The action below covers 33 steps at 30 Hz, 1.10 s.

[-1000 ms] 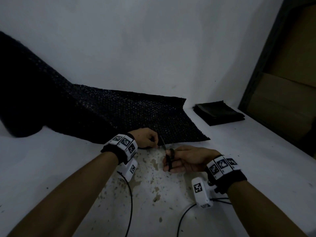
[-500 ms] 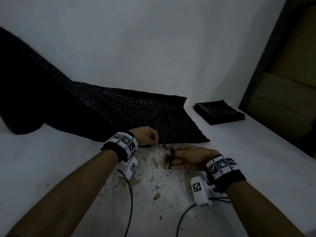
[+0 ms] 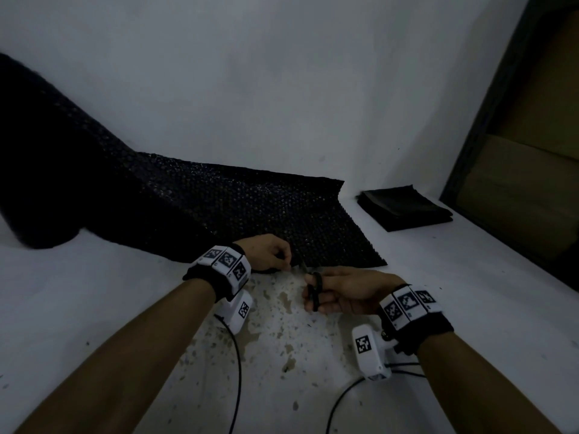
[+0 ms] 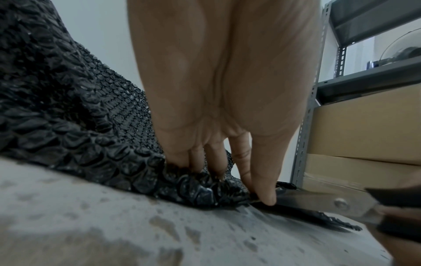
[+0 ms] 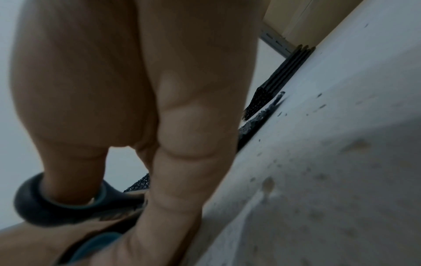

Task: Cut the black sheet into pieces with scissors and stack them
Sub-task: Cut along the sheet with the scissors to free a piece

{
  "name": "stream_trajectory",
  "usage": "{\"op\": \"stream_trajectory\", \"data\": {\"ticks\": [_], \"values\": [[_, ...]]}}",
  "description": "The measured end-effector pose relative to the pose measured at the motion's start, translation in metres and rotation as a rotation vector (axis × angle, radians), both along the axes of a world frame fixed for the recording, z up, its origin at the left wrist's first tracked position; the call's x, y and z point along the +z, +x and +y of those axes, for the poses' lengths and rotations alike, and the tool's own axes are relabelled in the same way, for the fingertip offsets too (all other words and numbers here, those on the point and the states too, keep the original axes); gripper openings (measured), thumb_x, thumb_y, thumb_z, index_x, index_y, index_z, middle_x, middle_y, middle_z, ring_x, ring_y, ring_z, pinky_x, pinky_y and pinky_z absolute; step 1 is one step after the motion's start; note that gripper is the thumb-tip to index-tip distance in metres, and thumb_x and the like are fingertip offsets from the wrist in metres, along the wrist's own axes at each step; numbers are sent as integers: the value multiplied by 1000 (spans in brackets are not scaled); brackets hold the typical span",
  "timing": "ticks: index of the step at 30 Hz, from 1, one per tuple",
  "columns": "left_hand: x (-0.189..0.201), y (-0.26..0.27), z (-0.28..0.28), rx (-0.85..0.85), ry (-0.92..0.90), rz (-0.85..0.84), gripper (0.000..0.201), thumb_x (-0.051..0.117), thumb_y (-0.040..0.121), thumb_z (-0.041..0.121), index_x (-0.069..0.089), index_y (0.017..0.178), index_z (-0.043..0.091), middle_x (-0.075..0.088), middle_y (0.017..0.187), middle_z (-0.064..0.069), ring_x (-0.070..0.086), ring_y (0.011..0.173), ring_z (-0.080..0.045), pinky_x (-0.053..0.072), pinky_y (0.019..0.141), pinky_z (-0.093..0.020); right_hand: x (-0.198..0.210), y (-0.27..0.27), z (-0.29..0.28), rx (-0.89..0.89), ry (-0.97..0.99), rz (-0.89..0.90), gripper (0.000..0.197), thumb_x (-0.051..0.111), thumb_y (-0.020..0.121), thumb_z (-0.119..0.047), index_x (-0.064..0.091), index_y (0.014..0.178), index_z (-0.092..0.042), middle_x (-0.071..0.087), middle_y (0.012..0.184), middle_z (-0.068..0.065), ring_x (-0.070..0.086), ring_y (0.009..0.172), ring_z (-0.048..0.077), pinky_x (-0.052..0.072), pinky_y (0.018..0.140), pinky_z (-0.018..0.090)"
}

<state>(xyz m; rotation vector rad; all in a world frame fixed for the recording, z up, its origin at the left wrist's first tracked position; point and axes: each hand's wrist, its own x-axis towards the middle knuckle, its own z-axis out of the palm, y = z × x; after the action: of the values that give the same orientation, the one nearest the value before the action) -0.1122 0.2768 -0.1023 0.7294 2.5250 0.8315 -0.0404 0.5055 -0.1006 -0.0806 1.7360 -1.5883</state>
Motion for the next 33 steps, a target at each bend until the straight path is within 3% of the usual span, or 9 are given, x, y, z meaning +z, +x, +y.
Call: {"op": "stream_trajectory", "data": {"ticks": [2, 5, 10, 13, 17, 21, 24, 27, 33], "values": [[-2, -1, -2, 2, -2, 7, 8, 67, 94, 25, 65, 87, 21, 68, 100, -9, 63, 96, -28, 49, 93, -40, 0, -4, -1, 8, 17, 0, 35, 60, 97, -36, 63, 108, -3, 73, 94, 12, 70, 89, 16, 56, 78, 25], [-5, -3, -2, 8, -10, 16, 9, 66, 95, 27, 65, 89, 21, 67, 101, -11, 61, 97, -31, 49, 94, -44, 0, -10, -3, 13, 39, 2, 37, 61, 96, -37, 63, 108, -1, 73, 94, 13, 70, 88, 15, 56, 77, 24], [-7, -6, -4, 14, -3, 19, 8, 64, 96, 27, 64, 89, 23, 63, 94, 6, 57, 87, -9, 47, 95, -37, 0, -19, -5, 13, 59, 14, 39, 59, 97, -37, 64, 109, 0, 73, 93, 13, 69, 84, 14, 56, 72, 23], [-7, -6, -5, 26, 5, 24, 8, 65, 96, 27, 63, 90, 22, 61, 93, 8, 55, 87, -8, 46, 95, -35, -2, -22, -6, 4, 46, 22, 36, 60, 96, -36, 65, 106, -2, 73, 91, 11, 70, 85, 13, 55, 75, 23], [-6, -5, -4, 22, 42, 5, 8, 65, 96, 22, 63, 89, 19, 62, 92, 4, 56, 83, -8, 47, 84, -29, -6, -22, -6, -11, 22, 44, 29, 61, 95, -33, 65, 101, -5, 72, 86, 6, 70, 81, 9, 54, 72, 20], [-6, -6, -7, 37, 35, -6, 9, 66, 95, 25, 64, 86, 24, 64, 95, 3, 58, 87, -12, 49, 89, -34, -6, -22, -4, 3, 41, 48, 37, 62, 94, -38, 65, 105, -3, 72, 89, 8, 69, 84, 12, 54, 75, 23], [-6, -5, -6, 38, 28, -3, 12, 66, 95, 27, 62, 84, 26, 62, 89, 4, 54, 78, -9, 46, 81, -28, -2, -23, -4, 37, 52, 26, 43, 61, 93, -43, 65, 106, -1, 72, 91, 12, 68, 81, 15, 55, 71, 24], [-5, -4, -5, 28, 16, -7, 13, 64, 96, 29, 61, 84, 27, 58, 84, 1, 50, 73, -13, 43, 74, -28, 1, -25, -6, 61, 62, 18, 51, 64, 85, -47, 64, 106, 0, 72, 90, 13, 67, 80, 16, 56, 69, 24], [-6, -4, -7, 34, 32, -21, 13, 66, 95, 30, 62, 83, 29, 59, 83, 3, 52, 74, -11, 45, 74, -31, 4, -34, -10, 59, 66, 43, 47, 65, 85, -47, 66, 102, -3, 72, 87, 10, 67, 80, 15, 55, 71, 23]]}}
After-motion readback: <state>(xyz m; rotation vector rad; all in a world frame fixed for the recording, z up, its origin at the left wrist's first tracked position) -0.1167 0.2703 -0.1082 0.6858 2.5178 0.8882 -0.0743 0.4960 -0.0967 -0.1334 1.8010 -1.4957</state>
